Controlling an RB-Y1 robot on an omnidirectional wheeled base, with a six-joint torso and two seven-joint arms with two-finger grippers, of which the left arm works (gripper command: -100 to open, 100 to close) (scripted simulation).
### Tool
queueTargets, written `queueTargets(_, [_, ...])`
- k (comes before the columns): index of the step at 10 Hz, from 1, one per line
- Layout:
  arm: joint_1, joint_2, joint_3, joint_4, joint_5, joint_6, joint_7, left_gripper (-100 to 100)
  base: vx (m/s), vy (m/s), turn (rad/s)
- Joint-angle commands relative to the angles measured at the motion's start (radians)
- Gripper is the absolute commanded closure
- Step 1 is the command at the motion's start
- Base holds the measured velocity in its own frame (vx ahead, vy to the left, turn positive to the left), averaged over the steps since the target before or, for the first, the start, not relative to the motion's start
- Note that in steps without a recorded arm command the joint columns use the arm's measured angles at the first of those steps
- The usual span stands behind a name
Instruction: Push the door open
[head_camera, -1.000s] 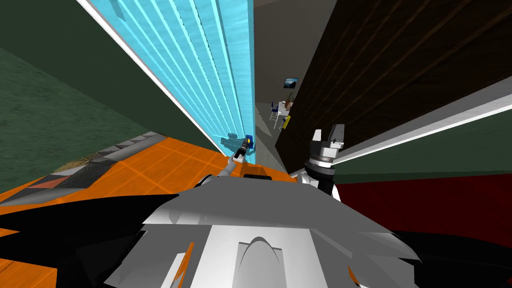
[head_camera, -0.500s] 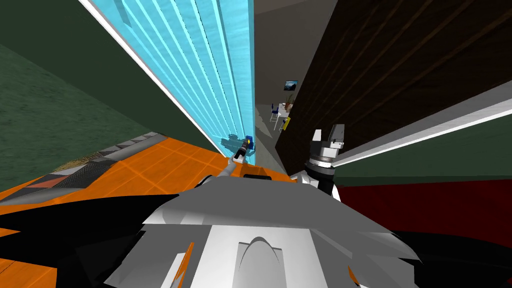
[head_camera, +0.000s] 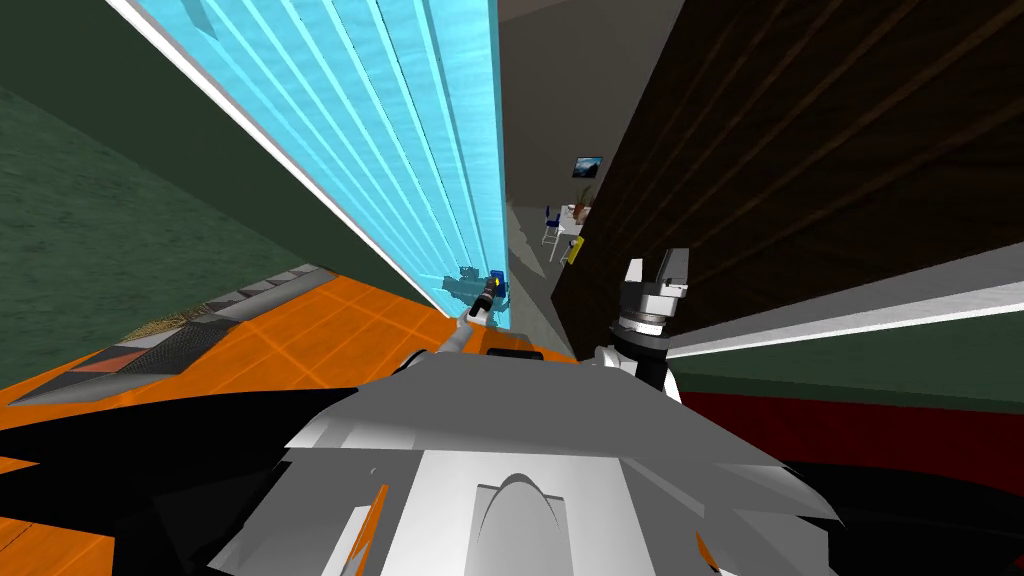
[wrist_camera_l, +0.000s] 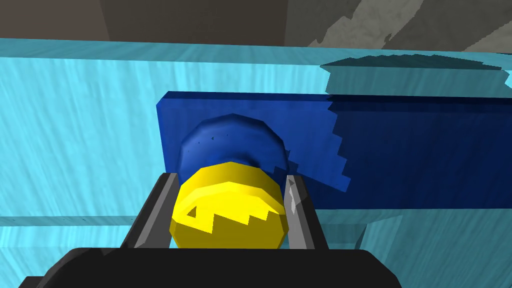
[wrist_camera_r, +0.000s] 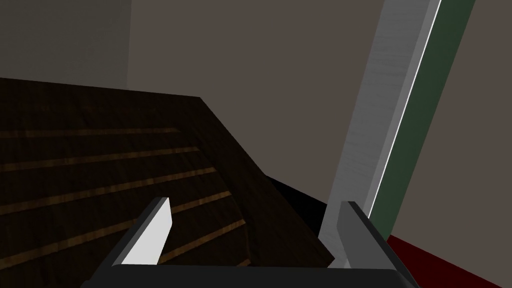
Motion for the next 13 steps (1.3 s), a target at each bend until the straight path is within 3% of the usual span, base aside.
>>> queueTargets(1, [-0.014, 0.005, 0.032, 0.011, 0.001, -0.013, -0.012, 100, 0.206, -0.089, 0.094])
queueTargets(13, [-0.043, -0.052, 0.162, 0.061, -0.004, -0.024, -0.096, 100, 0.128, -0.092, 0.086])
